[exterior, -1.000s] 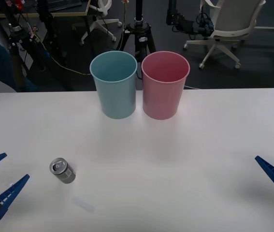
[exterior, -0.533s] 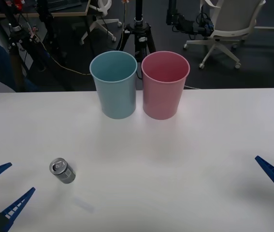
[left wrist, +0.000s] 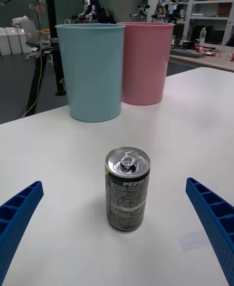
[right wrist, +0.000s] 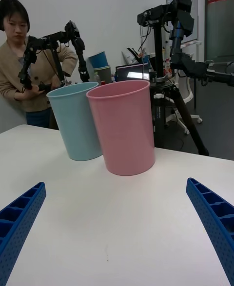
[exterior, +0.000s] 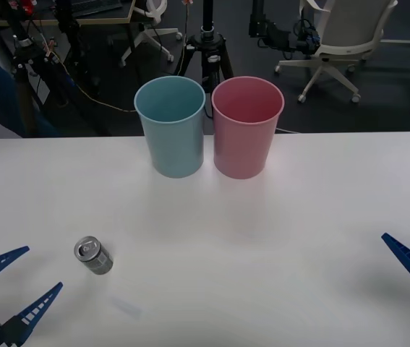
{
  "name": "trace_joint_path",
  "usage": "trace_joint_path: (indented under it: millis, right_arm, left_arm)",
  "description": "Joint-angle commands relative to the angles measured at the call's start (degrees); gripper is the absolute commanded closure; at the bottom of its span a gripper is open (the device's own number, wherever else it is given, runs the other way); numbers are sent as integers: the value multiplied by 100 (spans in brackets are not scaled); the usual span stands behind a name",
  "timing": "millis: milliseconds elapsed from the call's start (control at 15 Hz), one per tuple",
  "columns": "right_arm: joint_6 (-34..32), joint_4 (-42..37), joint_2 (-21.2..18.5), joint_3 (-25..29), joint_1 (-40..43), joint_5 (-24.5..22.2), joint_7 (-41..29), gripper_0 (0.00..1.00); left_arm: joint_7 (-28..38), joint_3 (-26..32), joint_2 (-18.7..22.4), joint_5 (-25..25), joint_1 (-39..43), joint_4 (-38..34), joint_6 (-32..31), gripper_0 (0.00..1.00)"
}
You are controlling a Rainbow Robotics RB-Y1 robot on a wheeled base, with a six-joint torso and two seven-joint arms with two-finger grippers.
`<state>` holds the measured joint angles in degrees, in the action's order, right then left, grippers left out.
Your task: Grasp the object on the table and drop it into the matching bin: aluminum can to the light blue bin, PET bottle to the pink bin.
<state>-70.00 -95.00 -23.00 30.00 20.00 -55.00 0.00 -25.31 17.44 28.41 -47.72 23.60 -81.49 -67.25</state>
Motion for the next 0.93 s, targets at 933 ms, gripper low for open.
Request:
trace_joint_path:
  millis: [933]
  right_arm:
    - [0,0,0,0,0,0,0,0]
  left_arm:
    - [-580,-443,-152,-158,-1033,1364,-60,0]
